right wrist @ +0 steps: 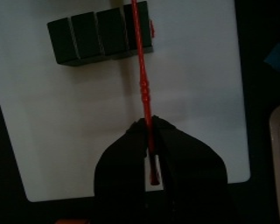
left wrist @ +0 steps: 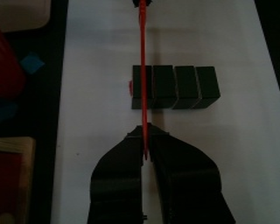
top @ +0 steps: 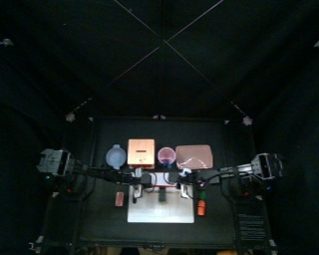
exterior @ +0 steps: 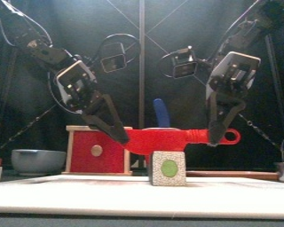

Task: Cut the sushi into 4 pieces with the knife
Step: Cut the sushi into 4 pieces

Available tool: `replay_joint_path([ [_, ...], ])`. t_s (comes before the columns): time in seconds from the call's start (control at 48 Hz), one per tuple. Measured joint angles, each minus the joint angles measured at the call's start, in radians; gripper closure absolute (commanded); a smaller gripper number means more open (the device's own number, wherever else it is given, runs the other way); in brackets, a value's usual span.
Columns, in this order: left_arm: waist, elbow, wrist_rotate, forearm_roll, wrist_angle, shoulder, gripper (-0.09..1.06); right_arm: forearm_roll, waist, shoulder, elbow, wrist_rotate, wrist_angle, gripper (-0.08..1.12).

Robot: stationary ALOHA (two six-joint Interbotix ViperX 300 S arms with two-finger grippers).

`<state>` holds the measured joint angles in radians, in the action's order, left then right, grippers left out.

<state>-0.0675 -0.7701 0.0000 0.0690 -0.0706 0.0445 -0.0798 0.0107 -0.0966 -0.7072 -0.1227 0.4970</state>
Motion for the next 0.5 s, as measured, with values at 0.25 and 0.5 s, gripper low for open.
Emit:
replay_joint_path([
  [0.25, -0.011, 0.0, 0.0, 0.012, 0.002, 0.0, 0.53, -0.005, 0.011, 0.002, 0.003, 0.002, 0.0, 0.73],
  [0.5, -0.017, 0.0, 0.002, 0.023, 0.002, 0.0, 0.53, -0.008, 0.018, 0.005, 0.003, -0.002, 0.0, 0.73],
])
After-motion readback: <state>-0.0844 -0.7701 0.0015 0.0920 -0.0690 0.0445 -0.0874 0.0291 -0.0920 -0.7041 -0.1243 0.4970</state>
